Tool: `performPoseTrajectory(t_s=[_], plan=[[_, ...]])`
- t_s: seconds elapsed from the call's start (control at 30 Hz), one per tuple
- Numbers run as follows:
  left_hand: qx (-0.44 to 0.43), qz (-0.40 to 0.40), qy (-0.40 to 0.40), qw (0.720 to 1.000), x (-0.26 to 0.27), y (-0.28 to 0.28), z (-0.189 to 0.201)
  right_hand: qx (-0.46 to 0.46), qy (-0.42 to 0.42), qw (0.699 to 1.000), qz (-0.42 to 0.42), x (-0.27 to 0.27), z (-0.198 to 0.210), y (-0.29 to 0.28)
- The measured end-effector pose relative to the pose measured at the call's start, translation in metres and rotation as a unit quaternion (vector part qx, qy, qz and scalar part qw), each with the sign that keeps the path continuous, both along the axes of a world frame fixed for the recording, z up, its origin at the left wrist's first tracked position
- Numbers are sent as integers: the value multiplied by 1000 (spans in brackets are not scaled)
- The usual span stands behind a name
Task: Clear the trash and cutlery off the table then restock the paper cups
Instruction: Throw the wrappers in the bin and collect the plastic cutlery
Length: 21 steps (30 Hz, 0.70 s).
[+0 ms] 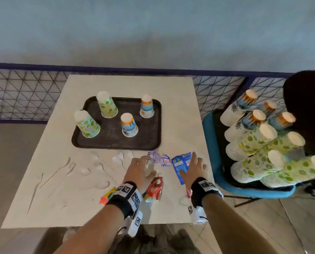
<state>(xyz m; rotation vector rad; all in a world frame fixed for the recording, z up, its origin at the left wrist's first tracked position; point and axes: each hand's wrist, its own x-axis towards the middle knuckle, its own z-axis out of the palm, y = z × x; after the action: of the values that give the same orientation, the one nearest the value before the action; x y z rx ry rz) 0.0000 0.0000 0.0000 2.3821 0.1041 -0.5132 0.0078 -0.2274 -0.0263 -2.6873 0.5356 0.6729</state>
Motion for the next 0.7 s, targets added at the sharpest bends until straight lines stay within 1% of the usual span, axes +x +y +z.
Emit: performPoseTrajectory(t_s=[0.1, 0.2, 0.3, 0.43, 0.5, 0.57, 0.7], plan=[[38, 18, 10, 999, 23, -13, -8, 2, 13, 999, -44, 9, -6, 6], [82, 21, 10, 996, 44, -27, -22, 2, 22, 999, -42, 16, -18, 8], [134, 19, 19, 991, 60, -38, -32, 53, 23, 992, -112, 20, -30, 0], [185, 2, 0, 983, 69, -48, -42, 92, 29, 981, -169, 20, -37, -8], [184, -13, -4, 983, 70, -48, -46, 116, 28, 975, -189, 19, -35, -9], [164, -28, 1, 986, 73, -47, -47, 127, 25, 973, -192, 20, -33, -12], [92, -44, -11, 995, 76, -44, -42, 145, -3, 970, -195, 19, -30, -20]])
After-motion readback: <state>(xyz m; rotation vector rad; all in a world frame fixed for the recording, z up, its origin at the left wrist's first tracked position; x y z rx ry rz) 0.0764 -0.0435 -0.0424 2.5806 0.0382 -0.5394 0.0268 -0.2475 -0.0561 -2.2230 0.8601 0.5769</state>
